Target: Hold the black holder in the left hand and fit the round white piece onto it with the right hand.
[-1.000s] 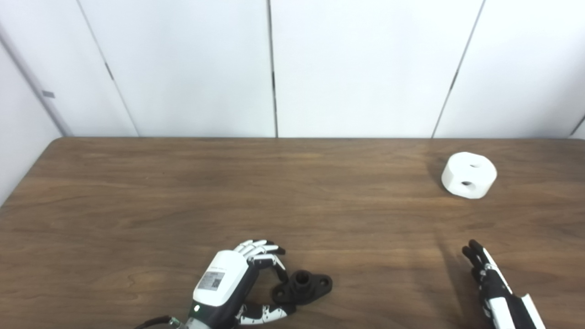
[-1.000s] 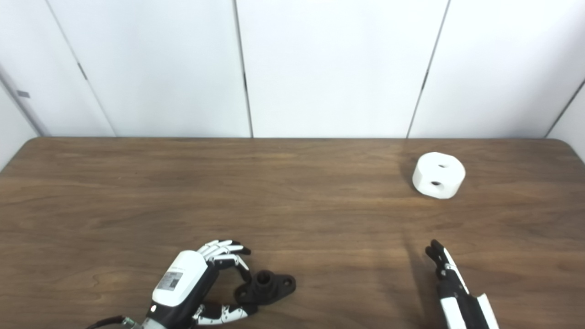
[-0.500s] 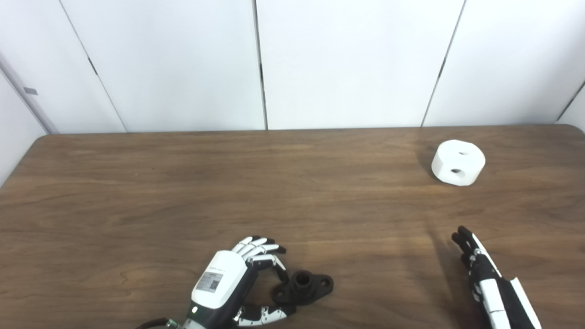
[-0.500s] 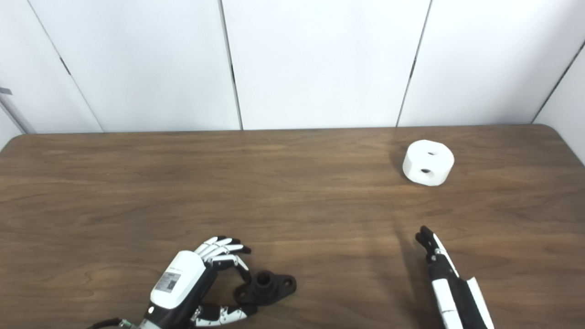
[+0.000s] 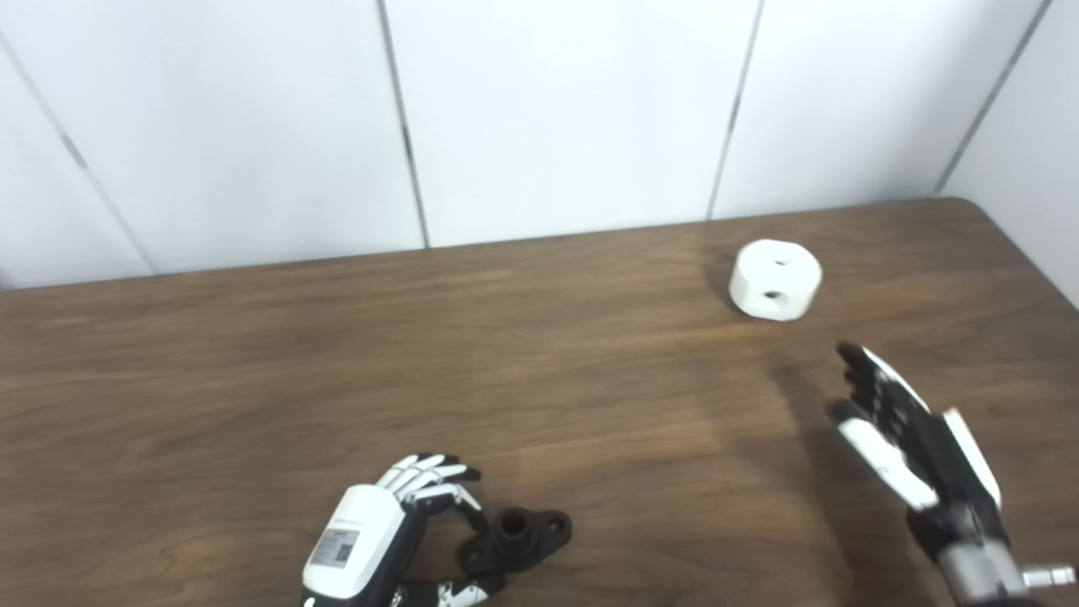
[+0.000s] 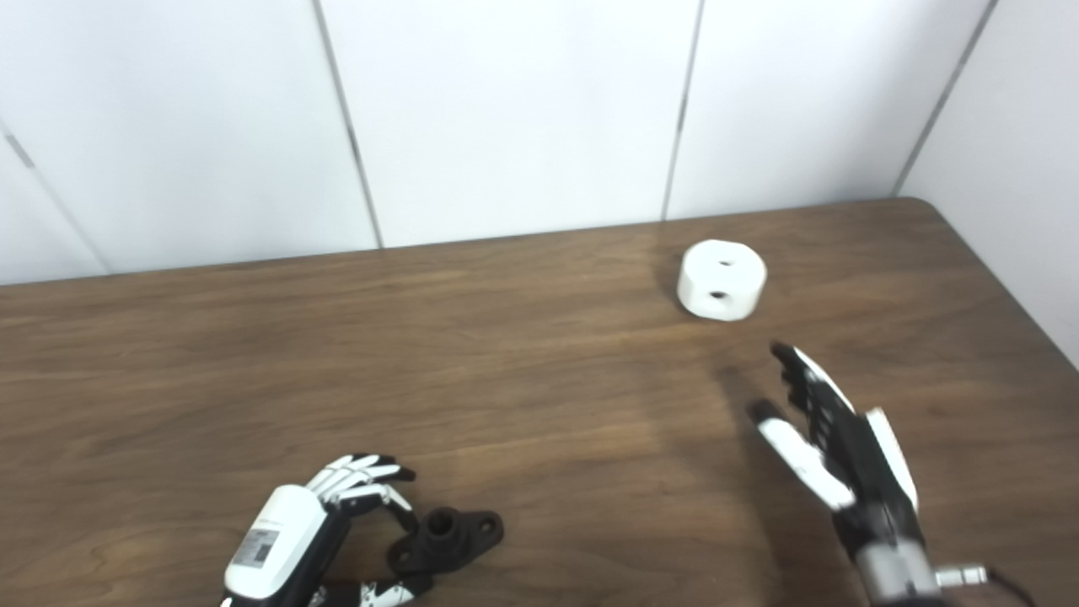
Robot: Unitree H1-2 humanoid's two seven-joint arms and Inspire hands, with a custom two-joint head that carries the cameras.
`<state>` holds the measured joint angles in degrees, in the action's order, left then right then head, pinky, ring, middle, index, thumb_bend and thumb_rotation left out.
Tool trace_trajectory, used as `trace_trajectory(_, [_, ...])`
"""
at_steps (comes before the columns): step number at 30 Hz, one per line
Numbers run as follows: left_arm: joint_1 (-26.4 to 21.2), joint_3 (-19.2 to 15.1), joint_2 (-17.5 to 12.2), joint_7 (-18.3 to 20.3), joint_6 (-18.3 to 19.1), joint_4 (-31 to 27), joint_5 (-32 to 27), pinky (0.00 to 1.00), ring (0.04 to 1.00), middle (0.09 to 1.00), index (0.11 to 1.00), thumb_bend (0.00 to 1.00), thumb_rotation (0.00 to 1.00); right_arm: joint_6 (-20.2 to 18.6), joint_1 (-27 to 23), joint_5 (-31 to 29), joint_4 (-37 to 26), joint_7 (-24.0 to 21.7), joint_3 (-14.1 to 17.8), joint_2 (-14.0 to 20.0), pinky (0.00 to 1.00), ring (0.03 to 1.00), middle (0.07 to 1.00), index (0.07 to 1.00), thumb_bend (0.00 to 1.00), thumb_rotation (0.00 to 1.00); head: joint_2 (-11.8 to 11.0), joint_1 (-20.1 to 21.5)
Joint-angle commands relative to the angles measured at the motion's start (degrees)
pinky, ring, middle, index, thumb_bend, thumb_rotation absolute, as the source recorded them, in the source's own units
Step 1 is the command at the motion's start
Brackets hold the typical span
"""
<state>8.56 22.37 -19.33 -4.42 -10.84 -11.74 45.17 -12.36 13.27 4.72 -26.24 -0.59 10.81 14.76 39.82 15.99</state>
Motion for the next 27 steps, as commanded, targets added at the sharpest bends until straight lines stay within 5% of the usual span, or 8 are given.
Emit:
trace_trajectory(1, [2.02, 0.02, -1.50, 2.21, 0.23, 1.49, 1.19, 0.89, 0.849, 0.778, 0.488, 0.52, 0.04, -1.05, -2.42, 2.82, -1.84, 1.20, 0.67, 0.93, 0.93, 0.941, 0.931, 0.874, 0.62, 0.50, -0.02, 0.25])
trace_trajectory(8, [2.44, -0.99, -1.87, 2.55, -0.56, 1.67, 0.76, 0.88, 0.846, 0.775, 0.488, 0.52, 0.04, -2.96, -8.88, 6.14, 0.93, 1.05, 3.20, 4.98, 0.92, 0.929, 0.914, 0.876, 0.72, 0.35, -1.10, 3.26])
trace_trajectory(14, [2.46, -1.56, -2.45, 2.71, -1.31, 2.39, 0.43, 0.89, 0.850, 0.780, 0.488, 0.52, 0.04, -5.40, -14.83, 10.74, 5.31, 0.93, 2.04, 8.87, 0.70, 0.799, 0.837, 0.866, 0.78, 0.31, -1.72, 4.75])
trace_trajectory(27, [2.86, -2.74, -2.83, 2.89, -2.96, 3.20, -0.24, 0.90, 0.849, 0.779, 0.488, 0.52, 0.04, -8.88, -28.96, 18.82, 17.15, -1.10, -3.84, 14.36, 0.92, 0.931, 0.908, 0.855, 0.82, 0.32, -2.20, 6.21])
